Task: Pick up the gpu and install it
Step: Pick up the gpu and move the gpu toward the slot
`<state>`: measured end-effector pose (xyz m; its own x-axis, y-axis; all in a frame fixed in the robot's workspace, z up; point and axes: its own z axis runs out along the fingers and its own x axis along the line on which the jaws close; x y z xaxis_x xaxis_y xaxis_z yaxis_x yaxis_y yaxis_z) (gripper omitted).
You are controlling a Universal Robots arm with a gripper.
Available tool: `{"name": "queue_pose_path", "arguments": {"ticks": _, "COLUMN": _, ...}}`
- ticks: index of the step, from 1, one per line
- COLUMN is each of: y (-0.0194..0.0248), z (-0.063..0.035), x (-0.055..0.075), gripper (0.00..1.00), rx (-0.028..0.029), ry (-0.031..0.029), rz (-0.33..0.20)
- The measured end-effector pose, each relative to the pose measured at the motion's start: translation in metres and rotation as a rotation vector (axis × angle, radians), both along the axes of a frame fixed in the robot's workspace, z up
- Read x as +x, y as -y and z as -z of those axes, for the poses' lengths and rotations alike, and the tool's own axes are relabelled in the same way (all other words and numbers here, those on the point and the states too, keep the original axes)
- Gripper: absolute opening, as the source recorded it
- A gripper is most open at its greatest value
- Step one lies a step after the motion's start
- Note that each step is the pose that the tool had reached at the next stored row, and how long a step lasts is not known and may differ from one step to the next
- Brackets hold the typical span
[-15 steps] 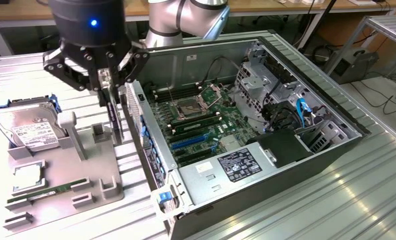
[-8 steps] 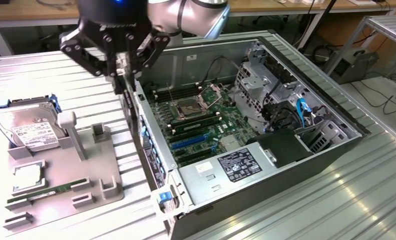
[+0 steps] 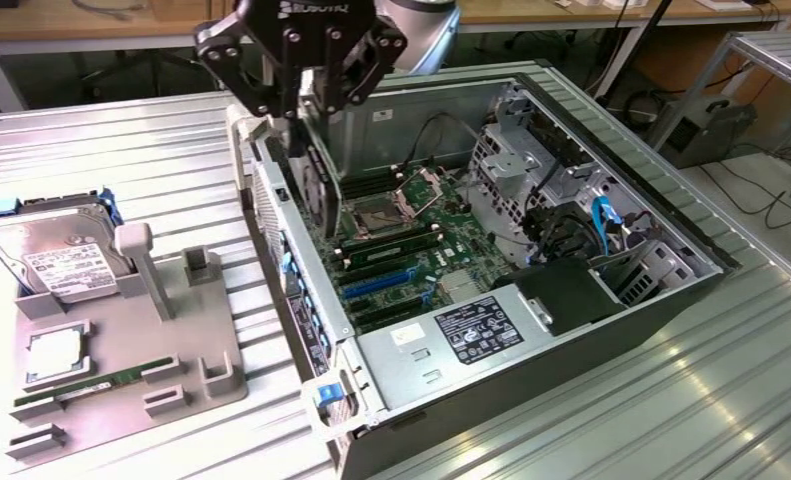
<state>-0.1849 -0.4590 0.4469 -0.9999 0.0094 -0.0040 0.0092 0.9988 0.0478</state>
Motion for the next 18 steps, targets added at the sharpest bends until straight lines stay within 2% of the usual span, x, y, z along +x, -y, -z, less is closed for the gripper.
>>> {"name": "queue_pose_path", "arguments": {"ticks": 6, "y": -0.0014, "z": 0.0118, "x": 0.031, "gripper": 0.26, "rx": -0.004, "ry": -0.0028, "rz": 0.0}}
{"name": "queue_pose_path", "arguments": {"ticks": 8, "y": -0.0024, "z": 0.0175, "x": 0.045, "gripper": 0.26, "rx": -0.0059, "ry": -0.0036, "rz": 0.0}}
{"name": "queue_pose_path", "arguments": {"ticks": 14, "y": -0.0055, "z": 0.0297, "x": 0.075, "gripper": 0.26, "rx": -0.0092, "ry": -0.0038, "rz": 0.0}}
{"name": "queue_pose_path", "arguments": {"ticks": 18, "y": -0.0055, "z": 0.0373, "x": 0.094, "gripper": 0.26, "rx": -0.0112, "ry": -0.0039, "rz": 0.0}}
